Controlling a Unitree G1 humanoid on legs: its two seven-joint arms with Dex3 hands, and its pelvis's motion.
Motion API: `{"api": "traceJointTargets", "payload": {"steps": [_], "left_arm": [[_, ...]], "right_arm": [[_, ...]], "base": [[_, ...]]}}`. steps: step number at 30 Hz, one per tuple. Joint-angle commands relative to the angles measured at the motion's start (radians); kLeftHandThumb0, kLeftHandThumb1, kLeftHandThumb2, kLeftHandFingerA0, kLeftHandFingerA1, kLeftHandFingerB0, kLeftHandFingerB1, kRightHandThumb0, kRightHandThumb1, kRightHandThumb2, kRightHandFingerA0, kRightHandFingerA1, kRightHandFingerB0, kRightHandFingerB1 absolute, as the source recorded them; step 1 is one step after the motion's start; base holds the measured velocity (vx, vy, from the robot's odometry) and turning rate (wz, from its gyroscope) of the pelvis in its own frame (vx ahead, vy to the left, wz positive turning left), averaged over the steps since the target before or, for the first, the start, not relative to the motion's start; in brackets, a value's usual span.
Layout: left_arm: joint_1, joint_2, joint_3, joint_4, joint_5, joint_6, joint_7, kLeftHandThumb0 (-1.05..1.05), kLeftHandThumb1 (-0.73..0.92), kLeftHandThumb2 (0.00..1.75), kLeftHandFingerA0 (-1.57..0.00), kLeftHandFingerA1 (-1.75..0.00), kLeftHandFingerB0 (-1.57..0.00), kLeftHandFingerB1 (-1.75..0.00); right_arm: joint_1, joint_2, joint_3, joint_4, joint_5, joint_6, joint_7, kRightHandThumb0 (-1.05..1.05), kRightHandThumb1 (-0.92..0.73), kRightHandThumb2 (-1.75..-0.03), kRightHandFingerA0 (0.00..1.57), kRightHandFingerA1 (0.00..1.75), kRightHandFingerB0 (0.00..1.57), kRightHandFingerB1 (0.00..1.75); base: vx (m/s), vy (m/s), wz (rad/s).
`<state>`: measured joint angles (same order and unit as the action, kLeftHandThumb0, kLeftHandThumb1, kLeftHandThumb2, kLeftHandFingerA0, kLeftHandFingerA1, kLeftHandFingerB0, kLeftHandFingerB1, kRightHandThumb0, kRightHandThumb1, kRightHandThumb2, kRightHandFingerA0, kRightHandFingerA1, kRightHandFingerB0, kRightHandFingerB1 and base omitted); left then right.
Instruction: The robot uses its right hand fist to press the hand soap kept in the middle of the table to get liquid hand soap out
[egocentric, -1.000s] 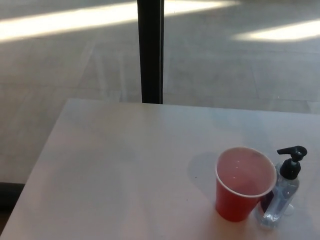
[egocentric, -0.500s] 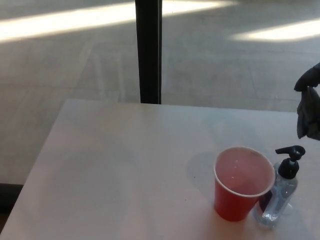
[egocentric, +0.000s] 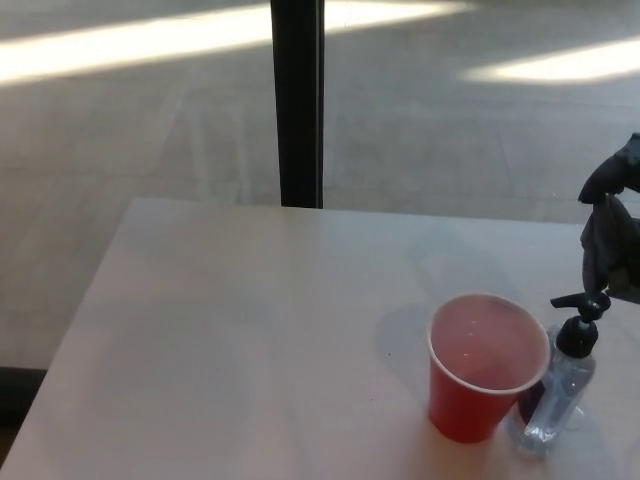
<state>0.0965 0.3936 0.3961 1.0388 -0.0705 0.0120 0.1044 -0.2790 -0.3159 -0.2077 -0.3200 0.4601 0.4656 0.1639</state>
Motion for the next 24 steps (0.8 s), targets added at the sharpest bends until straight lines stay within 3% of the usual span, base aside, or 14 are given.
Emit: {"api": "traceJointTargets", "payload": {"steps": [1,5,7,9,12,15,21,24], "left_arm": [[0.007,0.013,0.002,0.004,-0.01,-0.018,0.012,-0.21,0.38,0.97,-0.71,-0.91,-0.52,-0.77],[-0.001,0.016,-0.005,0.027,-0.006,-0.026,0.012,-0.22,0.38,0.98,-0.66,-0.87,-0.51,-0.76],[0.006,0.012,-0.01,0.0,-0.008,-0.017,0.011,-0.24,0.38,0.99,-0.62,-0.84,-0.49,-0.75],[0.005,0.014,-0.015,0.008,-0.005,-0.022,0.012,-0.25,0.4,0.97,-0.71,-0.9,-0.52,-0.76],[0.003,0.016,-0.02,0.007,-0.005,-0.019,0.016,-0.25,0.41,0.98,-0.68,-0.88,-0.51,-0.76],[0.004,0.015,-0.022,0.004,-0.006,-0.016,0.02,-0.24,0.4,0.98,-0.67,-0.87,-0.51,-0.76],[-0.005,0.014,-0.021,0.015,-0.01,-0.021,0.022,-0.23,0.41,0.97,-0.71,-0.91,-0.52,-0.77],[-0.003,0.013,-0.02,0.003,-0.012,-0.008,0.024,-0.23,0.41,0.97,-0.71,-0.91,-0.51,-0.76]], "right_arm": [[0.026,0.004,-0.02,-0.014,0.02,0.014,0.015,-0.23,-0.52,-1.24,1.01,1.75,0.75,1.58],[0.037,0.008,-0.02,-0.025,0.016,0.019,0.008,-0.23,-0.52,-1.24,1.01,1.75,0.75,1.58],[0.042,0.015,-0.024,-0.015,0.021,-0.004,0.023,-0.21,-0.53,-1.22,1.04,1.75,0.66,1.71],[0.052,0.016,-0.015,-0.021,0.019,0.009,0.022,-0.21,-0.53,-1.23,1.07,1.75,0.71,1.7],[0.058,0.023,-0.011,-0.02,0.015,-0.001,0.024,-0.23,-0.51,-1.24,1.04,1.75,0.79,1.6],[0.074,0.035,-0.002,-0.025,-0.004,-0.011,0.017,-0.22,-0.53,-1.21,1.06,1.75,0.72,1.69],[0.086,0.041,0.02,-0.026,-0.035,-0.025,0.017,-0.24,-0.59,-1.11,1.05,1.75,0.68,1.67],[0.091,0.042,0.028,-0.016,-0.05,-0.054,0.031,-0.23,-0.57,-1.15,1.04,1.75,0.66,1.69]], "base": [[0.0,0.0,0.0],[0.0,0.0,0.0],[0.0,0.0,0.0],[0.0,0.0,0.0],[0.0,0.0,0.0],[0.0,0.0,0.0],[0.0,0.0,0.0],[0.0,0.0,0.0]]}}
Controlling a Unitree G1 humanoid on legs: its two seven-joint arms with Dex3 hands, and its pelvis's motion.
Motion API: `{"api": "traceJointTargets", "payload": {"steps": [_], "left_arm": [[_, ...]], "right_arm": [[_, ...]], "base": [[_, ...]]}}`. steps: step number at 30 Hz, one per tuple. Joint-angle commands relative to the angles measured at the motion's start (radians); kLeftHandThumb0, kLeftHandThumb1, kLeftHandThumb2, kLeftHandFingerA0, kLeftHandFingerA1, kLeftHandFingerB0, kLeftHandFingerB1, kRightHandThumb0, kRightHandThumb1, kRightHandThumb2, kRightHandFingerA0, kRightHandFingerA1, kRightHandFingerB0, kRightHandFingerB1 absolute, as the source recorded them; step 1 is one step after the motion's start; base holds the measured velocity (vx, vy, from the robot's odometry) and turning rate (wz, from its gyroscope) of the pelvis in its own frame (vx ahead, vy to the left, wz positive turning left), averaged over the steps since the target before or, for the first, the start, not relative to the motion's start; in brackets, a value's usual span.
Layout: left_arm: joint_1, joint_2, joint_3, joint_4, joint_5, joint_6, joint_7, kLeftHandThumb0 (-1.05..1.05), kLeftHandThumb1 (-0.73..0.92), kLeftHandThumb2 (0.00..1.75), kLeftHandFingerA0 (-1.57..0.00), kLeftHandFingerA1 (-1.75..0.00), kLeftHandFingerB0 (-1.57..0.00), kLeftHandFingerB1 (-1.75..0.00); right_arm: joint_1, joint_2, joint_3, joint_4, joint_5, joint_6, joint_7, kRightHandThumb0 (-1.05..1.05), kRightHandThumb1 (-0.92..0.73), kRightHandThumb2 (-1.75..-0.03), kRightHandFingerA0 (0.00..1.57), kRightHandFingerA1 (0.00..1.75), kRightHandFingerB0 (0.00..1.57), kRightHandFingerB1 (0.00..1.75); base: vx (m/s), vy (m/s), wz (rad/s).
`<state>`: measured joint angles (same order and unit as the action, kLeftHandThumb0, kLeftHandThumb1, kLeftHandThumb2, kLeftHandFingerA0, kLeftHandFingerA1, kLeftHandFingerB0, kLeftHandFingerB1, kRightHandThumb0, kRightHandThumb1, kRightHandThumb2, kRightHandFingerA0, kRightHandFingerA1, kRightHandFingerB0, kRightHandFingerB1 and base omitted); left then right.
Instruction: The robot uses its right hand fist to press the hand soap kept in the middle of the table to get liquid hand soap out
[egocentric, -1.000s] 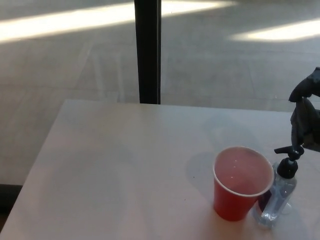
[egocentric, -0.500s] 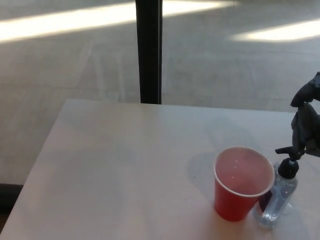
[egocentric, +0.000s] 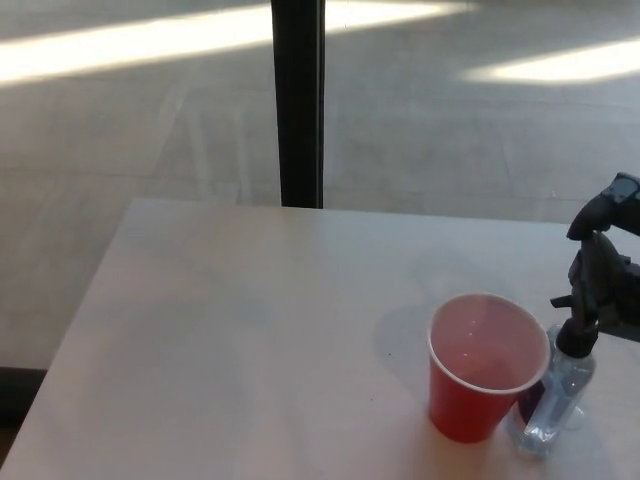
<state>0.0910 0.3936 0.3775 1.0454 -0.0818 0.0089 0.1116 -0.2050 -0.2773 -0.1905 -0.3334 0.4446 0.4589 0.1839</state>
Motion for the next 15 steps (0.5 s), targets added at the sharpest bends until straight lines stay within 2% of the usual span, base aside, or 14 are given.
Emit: {"api": "traceJointTargets", "payload": {"steps": [1,3,8,15], "left_arm": [[0.003,0.013,-0.001,-0.003,-0.002,-0.005,0.016,-0.24,0.41,0.98,-0.66,-0.87,-0.5,-0.75],[0.006,0.014,-0.004,-0.008,0.0,-0.003,0.013,-0.24,0.41,0.99,-0.67,-0.87,-0.51,-0.76],[0.005,0.015,-0.007,-0.009,-0.002,-0.009,0.008,-0.26,0.42,0.99,-0.62,-0.84,-0.51,-0.76],[-0.008,0.017,-0.005,0.01,-0.005,-0.013,0.01,-0.26,0.41,0.99,-0.66,-0.86,-0.49,-0.75]], "right_arm": [[0.018,0.001,0.018,-0.002,-0.045,-0.045,0.007,-0.23,-0.56,-1.16,1.04,1.75,0.68,1.68],[0.023,-0.002,0.026,0.005,-0.061,-0.052,0.005,-0.21,-0.57,-1.12,1.02,1.75,0.64,1.7],[0.04,-0.002,0.028,0.03,-0.083,-0.088,0.005,-0.19,-0.57,-1.17,1.02,1.75,0.66,1.68],[0.065,0.005,0.022,0.059,-0.081,-0.113,0.005,-0.2,-0.59,-1.1,1.01,1.75,0.66,1.66]], "base": [[0.0,0.0,0.0],[0.0,0.0,0.0],[0.0,0.0,0.0],[0.0,0.0,0.0]]}}
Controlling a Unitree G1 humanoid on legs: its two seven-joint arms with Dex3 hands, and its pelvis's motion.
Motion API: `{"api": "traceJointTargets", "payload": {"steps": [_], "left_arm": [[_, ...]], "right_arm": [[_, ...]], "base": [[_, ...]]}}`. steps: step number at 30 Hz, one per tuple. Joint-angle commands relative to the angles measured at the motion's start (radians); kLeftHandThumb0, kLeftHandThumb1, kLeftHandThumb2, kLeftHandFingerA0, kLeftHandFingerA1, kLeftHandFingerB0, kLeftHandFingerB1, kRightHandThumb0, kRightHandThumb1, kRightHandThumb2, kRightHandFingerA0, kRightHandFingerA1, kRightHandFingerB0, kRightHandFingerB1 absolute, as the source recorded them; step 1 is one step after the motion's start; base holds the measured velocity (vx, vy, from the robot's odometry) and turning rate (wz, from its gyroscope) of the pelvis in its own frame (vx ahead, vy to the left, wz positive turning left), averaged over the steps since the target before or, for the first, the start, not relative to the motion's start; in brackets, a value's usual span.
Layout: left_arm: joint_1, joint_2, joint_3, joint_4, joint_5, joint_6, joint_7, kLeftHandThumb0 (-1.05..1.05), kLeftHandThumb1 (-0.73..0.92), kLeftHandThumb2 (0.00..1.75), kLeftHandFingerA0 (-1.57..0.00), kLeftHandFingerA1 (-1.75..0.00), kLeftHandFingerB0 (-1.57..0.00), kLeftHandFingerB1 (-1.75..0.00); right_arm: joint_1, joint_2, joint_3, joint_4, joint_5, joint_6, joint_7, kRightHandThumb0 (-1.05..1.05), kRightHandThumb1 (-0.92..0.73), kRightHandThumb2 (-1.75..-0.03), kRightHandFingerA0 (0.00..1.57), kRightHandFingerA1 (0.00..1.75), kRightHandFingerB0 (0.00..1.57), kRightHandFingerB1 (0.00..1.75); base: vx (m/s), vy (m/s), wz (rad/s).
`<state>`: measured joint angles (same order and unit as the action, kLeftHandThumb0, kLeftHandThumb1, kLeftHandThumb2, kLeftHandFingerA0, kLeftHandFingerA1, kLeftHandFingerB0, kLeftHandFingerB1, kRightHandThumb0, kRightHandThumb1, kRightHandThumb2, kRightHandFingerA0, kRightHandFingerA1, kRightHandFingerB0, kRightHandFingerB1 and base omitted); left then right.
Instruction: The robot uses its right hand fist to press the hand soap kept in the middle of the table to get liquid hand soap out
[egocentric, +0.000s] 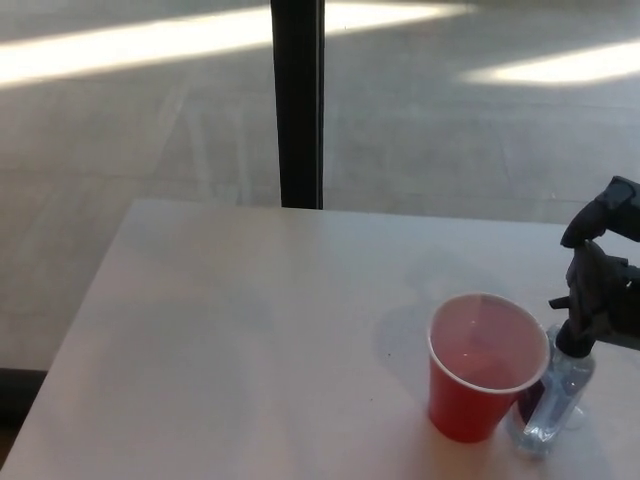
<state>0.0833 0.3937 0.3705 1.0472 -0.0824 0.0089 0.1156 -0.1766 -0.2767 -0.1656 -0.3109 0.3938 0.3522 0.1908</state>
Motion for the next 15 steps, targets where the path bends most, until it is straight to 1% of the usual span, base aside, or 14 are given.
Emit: {"api": "traceJointTargets", "payload": {"steps": [1,2,5,6,7,8,9,11,12,13,15], "left_arm": [[-0.001,0.017,0.001,0.009,-0.004,-0.013,0.006,-0.26,0.41,0.99,-0.66,-0.86,-0.49,-0.75],[-0.002,0.017,-0.002,0.009,0.001,-0.006,0.016,-0.26,0.42,0.98,-0.68,-0.87,-0.48,-0.74],[-0.005,0.015,-0.004,0.01,0.001,-0.006,0.017,-0.26,0.42,0.98,-0.68,-0.87,-0.48,-0.74],[-0.002,0.014,-0.003,0.003,0.0,-0.006,0.019,-0.26,0.42,0.98,-0.65,-0.86,-0.48,-0.74],[-0.001,0.014,-0.003,0.002,-0.001,-0.006,0.019,-0.26,0.42,0.98,-0.65,-0.86,-0.48,-0.74],[-0.001,0.014,-0.003,0.002,-0.001,-0.006,0.019,-0.26,0.42,0.98,-0.65,-0.86,-0.48,-0.74],[-0.007,0.014,-0.009,0.011,0.004,-0.009,0.016,-0.28,0.43,0.98,-0.61,-0.83,-0.47,-0.74],[-0.008,0.013,-0.009,0.01,0.001,-0.006,0.018,-0.28,0.43,0.98,-0.62,-0.84,-0.47,-0.74],[-0.014,0.012,-0.006,0.024,-0.002,-0.013,0.017,-0.28,0.42,0.98,-0.61,-0.83,-0.47,-0.74],[-0.017,0.012,-0.005,0.031,-0.003,-0.017,0.016,-0.28,0.42,0.98,-0.61,-0.83,-0.47,-0.74],[-0.019,0.014,-0.008,0.034,0.0,-0.018,0.016,-0.29,0.42,0.98,-0.62,-0.83,-0.48,-0.74]], "right_arm": [[0.037,0.004,-0.002,0.038,-0.029,-0.009,-0.002,-0.2,-0.59,-1.1,1.01,1.75,0.66,1.66],[0.047,0.012,0.005,0.057,-0.033,-0.035,0.007,-0.21,-0.6,-1.11,1.01,1.75,0.64,1.69],[0.049,0.009,0.005,0.06,-0.031,-0.045,0.009,-0.21,-0.6,-1.11,1.01,1.75,0.64,1.69],[0.059,0.023,0.012,0.081,-0.036,-0.073,0.012,-0.2,-0.58,-1.15,1.02,1.75,0.68,1.66],[0.06,0.024,0.013,0.085,-0.037,-0.078,0.012,-0.2,-0.58,-1.15,1.02,1.75,0.68,1.66],[0.06,0.024,0.014,0.087,-0.037,-0.082,0.012,-0.2,-0.58,-1.15,1.02,1.75,0.68,1.66],[0.075,0.041,0.013,0.082,-0.026,-0.071,-0.003,-0.22,-0.6,-1.11,1.02,1.75,0.67,1.66],[0.085,0.055,0.017,0.078,-0.026,-0.069,-0.014,-0.24,-0.61,-1.11,1.02,1.75,0.67,1.67],[0.089,0.064,0.018,0.075,-0.023,-0.059,-0.022,-0.24,-0.62,-1.09,1.01,1.75,0.63,1.68],[0.091,0.067,0.018,0.073,-0.022,-0.055,-0.026,-0.24,-0.62,-1.09,1.01,1.75,0.63,1.68],[0.099,0.074,0.025,0.08,-0.032,-0.064,-0.028,-0.24,-0.63,-1.08,1.01,1.75,0.62,1.68]], "base": [[0.0,0.0,0.0],[0.0,0.0,0.0],[0.0,0.0,0.0],[0.0,0.0,0.0],[0.0,0.0,0.0],[0.0,0.0,0.0],[0.0,0.0,0.0],[0.0,0.0,0.0],[0.0,0.0,0.0],[0.0,0.0,0.0],[0.0,0.0,0.0]]}}
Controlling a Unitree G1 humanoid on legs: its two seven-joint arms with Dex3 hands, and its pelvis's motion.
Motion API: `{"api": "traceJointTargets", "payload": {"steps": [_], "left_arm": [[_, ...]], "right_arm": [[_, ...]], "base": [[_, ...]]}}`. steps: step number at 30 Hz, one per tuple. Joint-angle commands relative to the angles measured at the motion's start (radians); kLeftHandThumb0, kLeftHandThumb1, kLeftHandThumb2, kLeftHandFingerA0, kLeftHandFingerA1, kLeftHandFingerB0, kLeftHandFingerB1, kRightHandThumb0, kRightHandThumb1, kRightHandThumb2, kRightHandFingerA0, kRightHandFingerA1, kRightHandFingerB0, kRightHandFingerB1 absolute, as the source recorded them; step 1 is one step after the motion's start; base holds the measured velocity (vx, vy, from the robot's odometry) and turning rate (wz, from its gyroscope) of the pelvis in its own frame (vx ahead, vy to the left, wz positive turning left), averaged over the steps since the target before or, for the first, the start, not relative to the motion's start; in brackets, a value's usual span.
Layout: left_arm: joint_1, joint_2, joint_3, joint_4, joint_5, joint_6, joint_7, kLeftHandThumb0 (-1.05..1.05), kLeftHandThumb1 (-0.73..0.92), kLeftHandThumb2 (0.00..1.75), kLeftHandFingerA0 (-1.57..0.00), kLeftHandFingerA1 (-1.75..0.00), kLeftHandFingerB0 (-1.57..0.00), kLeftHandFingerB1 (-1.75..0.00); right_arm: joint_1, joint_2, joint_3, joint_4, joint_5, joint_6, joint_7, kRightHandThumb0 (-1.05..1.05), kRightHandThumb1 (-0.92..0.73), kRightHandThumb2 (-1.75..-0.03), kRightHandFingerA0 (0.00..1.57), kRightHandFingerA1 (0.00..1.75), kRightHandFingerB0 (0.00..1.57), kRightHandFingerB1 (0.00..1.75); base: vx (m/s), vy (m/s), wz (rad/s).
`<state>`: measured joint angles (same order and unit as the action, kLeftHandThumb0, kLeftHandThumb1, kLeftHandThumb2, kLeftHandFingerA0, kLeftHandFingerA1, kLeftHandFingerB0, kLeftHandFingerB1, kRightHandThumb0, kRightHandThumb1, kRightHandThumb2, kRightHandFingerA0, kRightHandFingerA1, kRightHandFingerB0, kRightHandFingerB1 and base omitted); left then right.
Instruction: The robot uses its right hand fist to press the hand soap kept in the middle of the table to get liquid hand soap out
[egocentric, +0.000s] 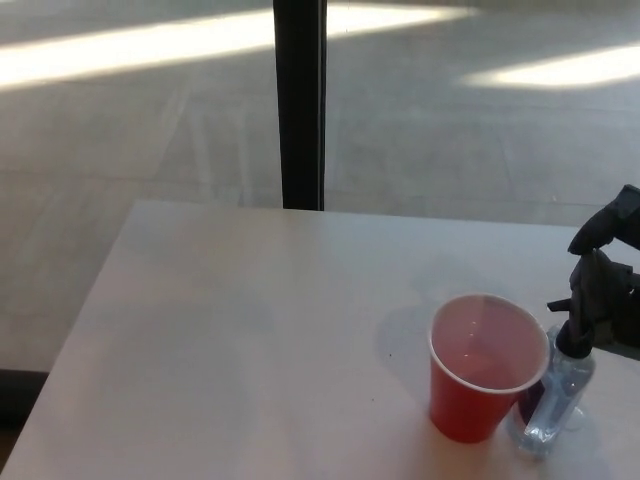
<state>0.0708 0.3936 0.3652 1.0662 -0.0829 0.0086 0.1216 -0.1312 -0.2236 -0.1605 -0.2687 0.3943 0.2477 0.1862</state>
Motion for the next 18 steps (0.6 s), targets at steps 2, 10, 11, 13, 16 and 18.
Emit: {"api": "traceJointTargets", "payload": {"steps": [2,10,11,13,16,18], "left_arm": [[0.001,0.012,-0.004,-0.007,0.0,-0.007,0.012,-0.29,0.42,0.99,-0.62,-0.84,-0.49,-0.75],[-0.011,0.009,-0.002,-0.002,-0.003,-0.008,0.017,-0.28,0.43,0.99,-0.63,-0.84,-0.48,-0.74],[-0.011,0.009,-0.003,0.0,-0.001,-0.009,0.018,-0.28,0.43,0.99,-0.63,-0.84,-0.48,-0.74],[-0.006,0.008,-0.004,-0.014,-0.002,-0.005,0.016,-0.29,0.43,0.99,-0.6,-0.82,-0.49,-0.74],[-0.01,0.008,0.0,-0.009,-0.006,-0.007,0.013,-0.3,0.42,0.99,-0.65,-0.86,-0.51,-0.76],[-0.01,0.01,-0.004,-0.004,-0.002,-0.013,0.012,-0.3,0.42,0.99,-0.65,-0.86,-0.51,-0.76]], "right_arm": [[0.057,0.029,0.025,0.048,-0.037,0.036,-0.03,-0.25,-0.63,-1.09,1.01,1.75,0.62,1.68],[0.069,0.041,0.044,0.056,-0.063,0.029,-0.058,-0.23,-0.61,-1.1,1.01,1.75,0.65,1.66],[0.071,0.041,0.046,0.056,-0.064,0.028,-0.06,-0.23,-0.61,-1.1,1.01,1.75,0.65,1.66],[0.073,0.037,0.05,0.051,-0.066,0.036,-0.068,-0.23,-0.62,-1.1,1.01,1.75,0.64,1.66],[0.079,0.034,0.053,0.056,-0.063,0.032,-0.068,-0.22,-0.62,-1.11,1.04,1.75,0.65,1.67],[0.082,0.031,0.054,0.061,-0.062,0.027,-0.063,-0.22,-0.62,-1.11,1.04,1.75,0.65,1.67]], "base": [[0.0,0.0,0.0],[0.0,0.0,0.0],[0.0,0.0,0.0],[0.0,0.0,0.0],[0.0,0.0,0.0],[0.0,0.0,0.0]]}}
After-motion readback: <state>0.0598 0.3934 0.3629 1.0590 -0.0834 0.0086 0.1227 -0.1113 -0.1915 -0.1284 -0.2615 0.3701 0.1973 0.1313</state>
